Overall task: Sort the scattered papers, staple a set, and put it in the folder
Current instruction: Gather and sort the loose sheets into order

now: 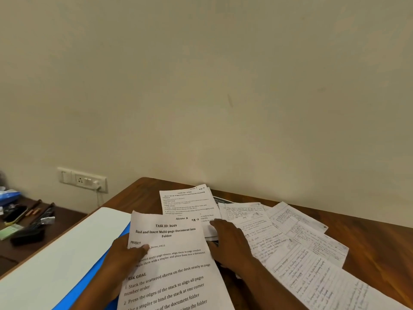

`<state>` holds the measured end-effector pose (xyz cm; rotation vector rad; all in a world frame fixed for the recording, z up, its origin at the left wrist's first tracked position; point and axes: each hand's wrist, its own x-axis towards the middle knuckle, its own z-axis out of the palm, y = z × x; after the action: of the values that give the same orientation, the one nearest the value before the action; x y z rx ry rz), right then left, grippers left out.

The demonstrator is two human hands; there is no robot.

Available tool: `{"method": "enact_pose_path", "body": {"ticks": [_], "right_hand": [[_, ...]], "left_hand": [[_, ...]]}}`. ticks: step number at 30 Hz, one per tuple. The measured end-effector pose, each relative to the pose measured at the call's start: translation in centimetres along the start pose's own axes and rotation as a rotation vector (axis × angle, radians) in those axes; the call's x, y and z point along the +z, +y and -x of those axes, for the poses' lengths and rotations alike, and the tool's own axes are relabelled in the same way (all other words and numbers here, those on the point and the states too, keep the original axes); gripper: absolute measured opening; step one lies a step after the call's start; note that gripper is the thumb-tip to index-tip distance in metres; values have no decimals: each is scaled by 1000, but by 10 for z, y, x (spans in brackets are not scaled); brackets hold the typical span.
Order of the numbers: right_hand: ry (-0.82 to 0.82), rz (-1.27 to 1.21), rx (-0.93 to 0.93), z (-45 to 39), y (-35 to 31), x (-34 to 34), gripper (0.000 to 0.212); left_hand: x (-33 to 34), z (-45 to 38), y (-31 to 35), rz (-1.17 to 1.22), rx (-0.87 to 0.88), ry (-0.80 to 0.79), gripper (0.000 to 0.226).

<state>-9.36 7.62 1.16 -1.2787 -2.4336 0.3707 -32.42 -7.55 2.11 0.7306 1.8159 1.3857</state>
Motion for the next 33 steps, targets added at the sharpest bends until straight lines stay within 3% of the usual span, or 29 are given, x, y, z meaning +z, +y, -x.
{"method": "enact_pose_path", "body": {"ticks": [2,3,5,7,8,13,18,21,24,29,31,33], "right_hand": [[-79,-23,-5,-8,1,2,80],[-107,-27,-7,-12,4,5,77],[-80,62,-65,-20,5,16,54],[50,251,-227,-28,8,26,25],[111,313,-283,-30,9,29,21],[150,555,-355,-26,13,25,48],[71,530,-281,7,8,6,29],[76,510,-253,36,10,-12,35],[-56,426,-211,66,14,-28,6],[-182,455,-182,113,2,-66,38],[-252,477,-190,129,-3,-77,40],[-364,437,-188,137,1,-84,28]], "left_hand": [[-2,-1,0,21,-18,8,13],[-2,-2,0,31,-31,16,13],[-4,-1,0,42,-48,9,14],[-4,-3,0,61,-57,-20,16],[-3,-2,0,68,-54,-26,17],[-3,-1,0,109,-45,-39,15],[-5,-1,-1,156,-64,-43,17],[-5,-1,-1,171,-81,-55,20],[-5,1,-1,175,-70,-45,17],[-5,7,2,166,-69,-25,14],[-5,8,3,167,-61,-32,15],[-4,10,4,158,-55,-30,13]]}}
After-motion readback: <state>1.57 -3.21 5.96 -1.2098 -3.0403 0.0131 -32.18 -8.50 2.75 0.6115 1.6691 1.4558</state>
